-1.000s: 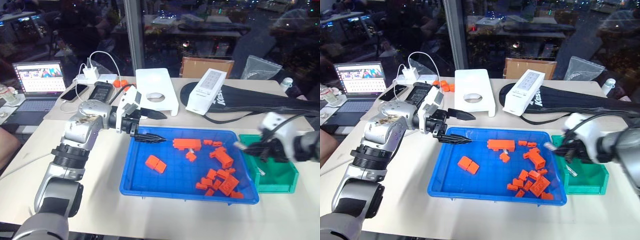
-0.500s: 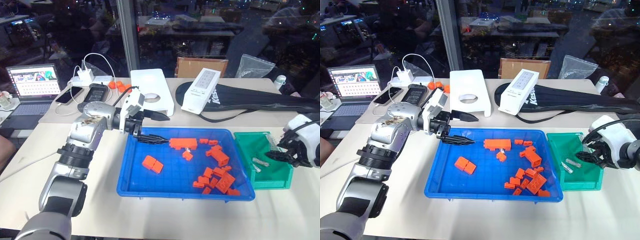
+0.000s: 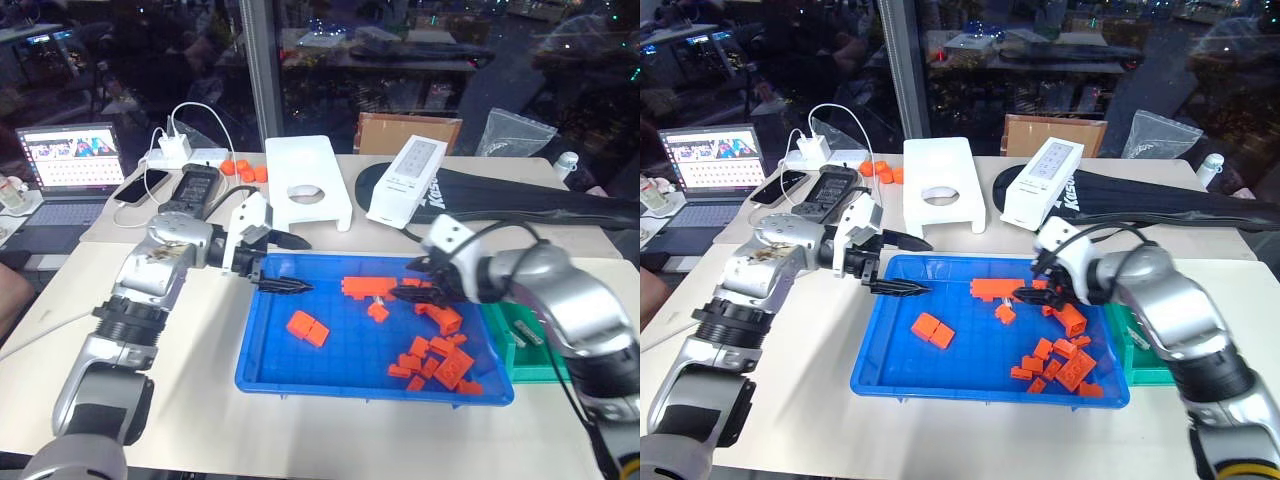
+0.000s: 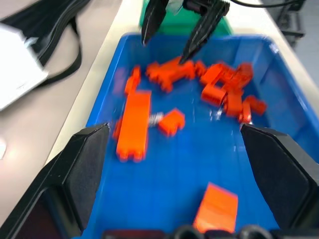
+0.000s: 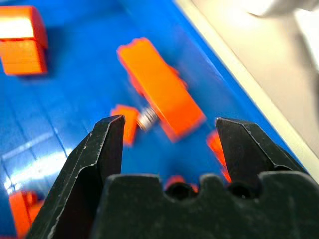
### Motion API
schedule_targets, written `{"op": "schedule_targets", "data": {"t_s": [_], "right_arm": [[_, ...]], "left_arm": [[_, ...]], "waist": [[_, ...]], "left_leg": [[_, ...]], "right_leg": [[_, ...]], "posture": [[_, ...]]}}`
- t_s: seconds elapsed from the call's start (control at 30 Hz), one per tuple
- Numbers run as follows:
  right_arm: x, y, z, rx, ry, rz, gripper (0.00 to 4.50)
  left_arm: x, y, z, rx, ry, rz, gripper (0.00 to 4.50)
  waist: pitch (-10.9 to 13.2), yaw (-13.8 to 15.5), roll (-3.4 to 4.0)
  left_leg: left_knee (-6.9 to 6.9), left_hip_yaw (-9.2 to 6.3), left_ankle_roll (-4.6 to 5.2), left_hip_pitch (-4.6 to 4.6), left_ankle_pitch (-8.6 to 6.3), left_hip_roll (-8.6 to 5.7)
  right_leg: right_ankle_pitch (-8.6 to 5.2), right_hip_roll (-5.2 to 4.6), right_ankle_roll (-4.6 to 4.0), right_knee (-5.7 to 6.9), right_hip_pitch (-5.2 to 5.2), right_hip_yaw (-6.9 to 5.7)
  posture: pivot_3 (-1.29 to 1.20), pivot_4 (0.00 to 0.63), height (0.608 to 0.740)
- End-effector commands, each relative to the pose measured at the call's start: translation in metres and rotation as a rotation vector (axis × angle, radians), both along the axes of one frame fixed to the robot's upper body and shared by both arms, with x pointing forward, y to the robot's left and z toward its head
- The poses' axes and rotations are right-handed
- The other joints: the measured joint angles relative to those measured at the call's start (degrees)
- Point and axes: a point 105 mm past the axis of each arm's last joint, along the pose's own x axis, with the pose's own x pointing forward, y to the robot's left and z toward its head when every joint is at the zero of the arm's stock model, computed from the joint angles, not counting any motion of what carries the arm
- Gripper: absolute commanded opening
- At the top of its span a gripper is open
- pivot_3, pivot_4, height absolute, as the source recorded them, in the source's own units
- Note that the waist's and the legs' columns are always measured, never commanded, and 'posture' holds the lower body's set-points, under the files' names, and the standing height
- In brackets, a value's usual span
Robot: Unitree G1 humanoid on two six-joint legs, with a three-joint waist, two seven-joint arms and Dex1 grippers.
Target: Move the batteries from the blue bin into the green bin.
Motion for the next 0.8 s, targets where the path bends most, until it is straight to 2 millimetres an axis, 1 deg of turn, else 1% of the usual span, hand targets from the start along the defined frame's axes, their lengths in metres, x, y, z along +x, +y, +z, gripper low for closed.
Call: {"op": "schedule_targets", "data": {"t_s": [0.03,0.1,0.3,0.43,0.53,0.63,0.73,0.77,0.8], "right_arm": [[0.013,0.01,-0.004,-0.047,-0.037,0.061,3.42],[0.021,0.012,-0.007,-0.058,-0.036,0.074,3.42],[0.033,0.013,-0.015,-0.068,-0.01,0.096,3.42],[0.043,0.016,-0.024,-0.076,0.007,0.101,3.42],[0.045,0.016,-0.034,-0.087,0.04,0.108,3.42],[0.045,0.016,-0.036,-0.077,0.059,0.119,2.67],[0.049,0.014,-0.023,-0.057,0.004,0.106,1.63],[0.049,0.013,-0.015,-0.058,-0.016,0.112,1.48],[0.046,0.013,-0.006,-0.051,-0.034,0.121,1.48]], "left_arm": [[-0.002,0.003,0.01,-0.001,-0.056,0.017,4.5],[-0.002,0.005,0.009,0.004,-0.057,0.028,4.5],[-0.003,0.007,0.009,0.006,-0.056,0.055,4.5],[-0.004,0.007,0.008,0.012,-0.054,0.061,4.5],[-0.004,0.006,0.009,0.008,-0.055,0.064,4.5],[-0.003,0.005,0.01,0.005,-0.053,0.069,4.5],[-0.002,0.005,0.01,0.005,-0.051,0.07,4.5],[-0.003,0.005,0.009,0.01,-0.049,0.069,4.5],[-0.003,0.005,0.008,0.014,-0.048,0.066,4.5]], "waist": [[0.0,0.5,0.0],[0.0,0.8,0.0],[0.0,0.8,0.0],[0.0,0.6,0.0],[0.0,0.6,0.0],[0.0,0.6,0.0],[0.0,0.6,0.0],[0.0,0.6,0.0],[0.0,0.7,0.01]], "left_leg": [[0.0,0.0,0.0,0.0,0.0,0.0],[0.03,0.0,-0.01,0.01,0.0,0.0],[0.04,0.0,-0.01,0.02,0.01,0.01],[0.01,-0.01,-0.01,0.06,0.01,0.01],[0.03,-0.01,-0.01,0.07,0.01,0.01],[0.04,-0.01,-0.01,0.07,0.01,0.01],[0.04,-0.01,-0.01,0.07,0.01,0.01],[0.05,-0.01,-0.01,0.07,0.01,0.0],[0.05,-0.01,-0.01,0.07,0.01,0.01]], "right_leg": [[0.0,0.0,0.0,0.01,0.0,-0.01],[0.0,0.0,0.0,0.02,0.01,-0.02],[0.0,0.01,-0.01,0.06,0.01,-0.03],[0.02,0.02,-0.05,0.12,0.0,-0.03],[0.03,0.03,-0.05,0.15,0.0,-0.02],[0.03,0.03,-0.05,0.17,0.01,-0.02],[0.03,0.03,-0.05,0.17,0.01,-0.02],[0.03,0.03,-0.05,0.19,0.01,-0.01],[0.03,0.03,-0.05,0.19,0.01,-0.02]], "posture": [[0.0,0.15,0.712],[0.0,0.15,0.712],[0.0,0.15,0.712],[0.0,0.15,0.712],[0.0,0.15,0.712],[0.0,0.15,0.712],[0.0,0.15,0.712],[0.0,0.15,0.712],[0.0,0.15,0.712]]}}
